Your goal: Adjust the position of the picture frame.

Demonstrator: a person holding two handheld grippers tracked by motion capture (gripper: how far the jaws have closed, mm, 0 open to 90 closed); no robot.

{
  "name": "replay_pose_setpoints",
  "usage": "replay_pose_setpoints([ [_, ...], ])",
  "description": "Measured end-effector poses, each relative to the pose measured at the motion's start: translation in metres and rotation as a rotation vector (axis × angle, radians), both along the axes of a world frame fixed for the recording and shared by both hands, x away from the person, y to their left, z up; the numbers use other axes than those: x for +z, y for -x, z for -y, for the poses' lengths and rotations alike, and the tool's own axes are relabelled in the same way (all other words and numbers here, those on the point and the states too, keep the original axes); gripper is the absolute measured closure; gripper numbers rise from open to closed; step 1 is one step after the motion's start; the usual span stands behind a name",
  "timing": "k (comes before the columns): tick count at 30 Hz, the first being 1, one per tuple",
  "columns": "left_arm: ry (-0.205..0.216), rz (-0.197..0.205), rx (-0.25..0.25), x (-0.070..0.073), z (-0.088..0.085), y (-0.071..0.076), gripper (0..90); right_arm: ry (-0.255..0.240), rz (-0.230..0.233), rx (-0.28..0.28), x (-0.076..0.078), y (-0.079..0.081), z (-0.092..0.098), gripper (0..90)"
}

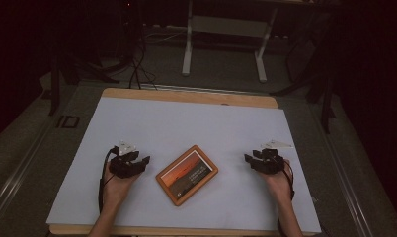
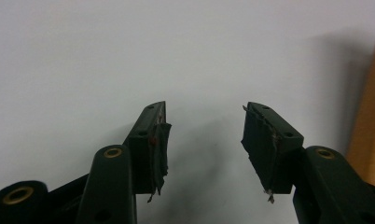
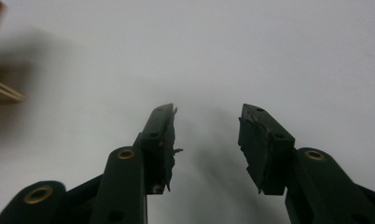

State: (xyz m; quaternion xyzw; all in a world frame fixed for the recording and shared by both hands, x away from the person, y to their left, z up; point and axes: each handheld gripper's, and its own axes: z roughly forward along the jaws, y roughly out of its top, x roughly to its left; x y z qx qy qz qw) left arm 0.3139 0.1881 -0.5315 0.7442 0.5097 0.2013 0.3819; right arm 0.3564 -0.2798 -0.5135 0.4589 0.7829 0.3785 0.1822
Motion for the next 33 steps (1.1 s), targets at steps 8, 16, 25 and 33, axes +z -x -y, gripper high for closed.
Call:
replay_pose_setpoints([
  [8, 0.026, -0.003, -0.041, 0.003, 0.000, 0.003, 49.4, -0.020, 0.012, 0.074, 0.011, 0.009, -0.014, 54.7],
  [16, 0.054, 0.002, -0.083, 0.007, 0.002, 0.007, 48.6, -0.054, 0.034, 0.194, 0.027, 0.023, -0.042, 53.0],
  [25, 0.060, 0.001, -0.154, 0.009, 0.009, 0.012, 48.3, -0.064, 0.013, 0.277, 0.026, 0.030, -0.065, 51.7],
  [33, 0.104, -0.005, -0.249, 0.013, 0.021, 0.010, 48.2, -0.128, -0.057, 0.325, 0.026, 0.039, -0.074, 43.1],
])
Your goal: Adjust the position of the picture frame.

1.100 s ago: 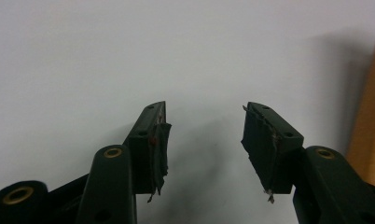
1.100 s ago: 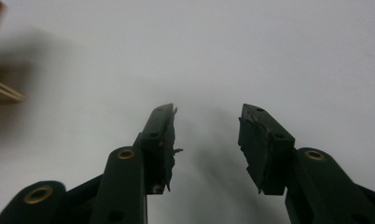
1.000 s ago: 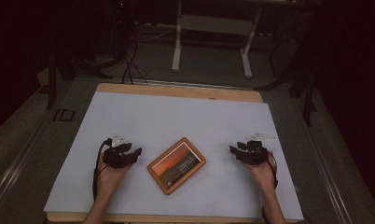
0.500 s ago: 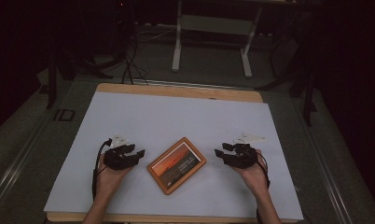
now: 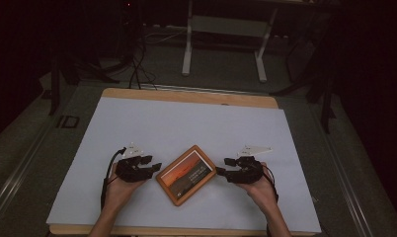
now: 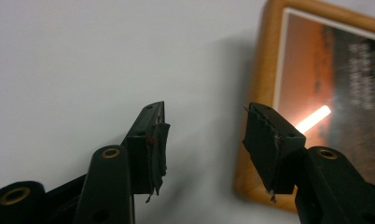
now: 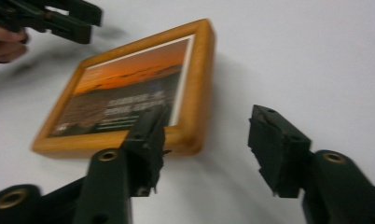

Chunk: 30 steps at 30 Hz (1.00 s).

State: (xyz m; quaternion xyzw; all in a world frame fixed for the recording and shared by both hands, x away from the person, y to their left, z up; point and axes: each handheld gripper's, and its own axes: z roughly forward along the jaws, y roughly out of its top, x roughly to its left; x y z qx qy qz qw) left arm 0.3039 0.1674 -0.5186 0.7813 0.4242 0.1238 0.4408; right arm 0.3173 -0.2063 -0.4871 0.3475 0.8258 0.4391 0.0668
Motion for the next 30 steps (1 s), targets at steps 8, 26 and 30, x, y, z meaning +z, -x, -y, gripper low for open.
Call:
replay_pose_setpoints([
  [8, 0.003, -0.013, -0.113, 0.003, 0.019, -0.007, 47.1, 0.031, -0.084, -0.010, -0.013, 0.012, -0.010, 29.7],
  [26, 0.051, -0.150, -0.275, -0.008, 0.042, -0.039, 42.8, -0.089, -0.284, -0.041, -0.032, 0.008, -0.029, 35.4],
  [30, 0.026, -0.160, -0.308, -0.005, 0.048, -0.042, 40.6, -0.112, -0.320, -0.032, -0.033, 0.007, -0.027, 40.6],
])
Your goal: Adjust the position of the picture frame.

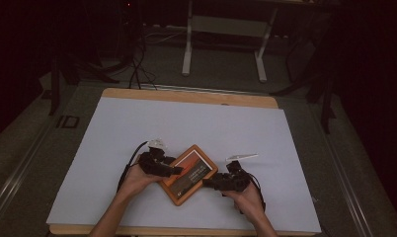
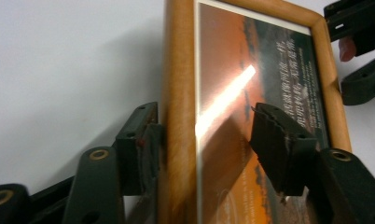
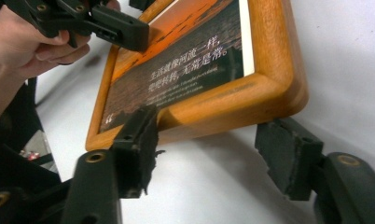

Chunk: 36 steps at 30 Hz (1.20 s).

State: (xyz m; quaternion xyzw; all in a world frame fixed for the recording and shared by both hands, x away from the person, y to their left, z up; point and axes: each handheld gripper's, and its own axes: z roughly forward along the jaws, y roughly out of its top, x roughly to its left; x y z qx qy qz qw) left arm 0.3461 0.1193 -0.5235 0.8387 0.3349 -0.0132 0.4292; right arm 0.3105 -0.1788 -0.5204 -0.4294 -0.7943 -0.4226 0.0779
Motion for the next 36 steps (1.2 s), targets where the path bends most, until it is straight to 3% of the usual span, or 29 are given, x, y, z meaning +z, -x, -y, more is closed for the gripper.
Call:
replay_pose_setpoints([
  [14, -0.045, 0.024, 0.078, 0.003, -0.007, 0.001, 41.2, 0.023, -0.001, -0.048, 0.007, -0.023, -0.011, 43.0],
  [20, -0.025, 0.023, 0.126, 0.003, -0.013, 0.003, 45.6, -0.012, -0.031, -0.071, 0.006, -0.034, -0.015, 44.7],
  [23, -0.039, 0.047, 0.131, 0.004, -0.015, 0.006, 46.5, -0.022, -0.029, -0.090, 0.006, -0.039, -0.017, 45.6],
  [27, -0.042, 0.056, 0.130, 0.005, -0.012, 0.010, 50.5, 0.015, 0.000, -0.133, 0.007, -0.048, -0.021, 49.9],
  [29, -0.035, 0.064, 0.136, 0.005, -0.012, 0.011, 50.5, -0.008, -0.015, -0.147, 0.008, -0.052, -0.019, 51.8],
  [36, -0.012, 0.065, 0.145, 0.005, -0.008, 0.013, 53.6, -0.015, -0.020, -0.165, 0.011, -0.062, -0.015, 52.4],
])
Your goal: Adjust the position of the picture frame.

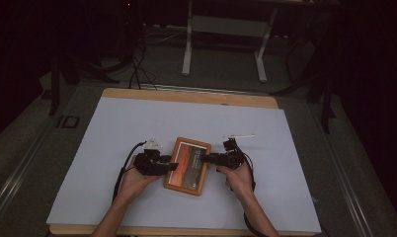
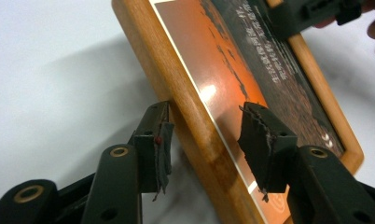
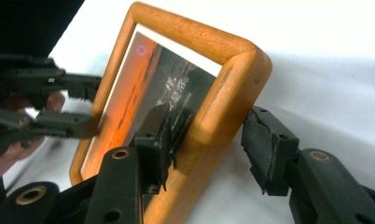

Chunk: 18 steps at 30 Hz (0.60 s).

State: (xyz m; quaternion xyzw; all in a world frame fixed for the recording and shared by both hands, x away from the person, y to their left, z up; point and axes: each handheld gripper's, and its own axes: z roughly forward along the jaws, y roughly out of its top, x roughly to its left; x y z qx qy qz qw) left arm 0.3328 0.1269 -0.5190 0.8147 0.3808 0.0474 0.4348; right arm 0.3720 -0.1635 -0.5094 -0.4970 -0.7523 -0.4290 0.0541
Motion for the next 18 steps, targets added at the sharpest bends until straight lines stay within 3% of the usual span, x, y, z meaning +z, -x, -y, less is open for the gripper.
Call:
replay_pose_setpoints([
  [10, 0.014, -0.001, 0.000, -0.003, 0.008, 0.000, 54.7, 0.000, 0.008, -0.013, 0.005, -0.017, 0.003, 52.3],
  [18, 0.021, -0.001, -0.002, -0.005, 0.014, 0.000, 54.6, 0.002, -0.009, -0.025, -0.001, -0.024, 0.008, 51.6],
])
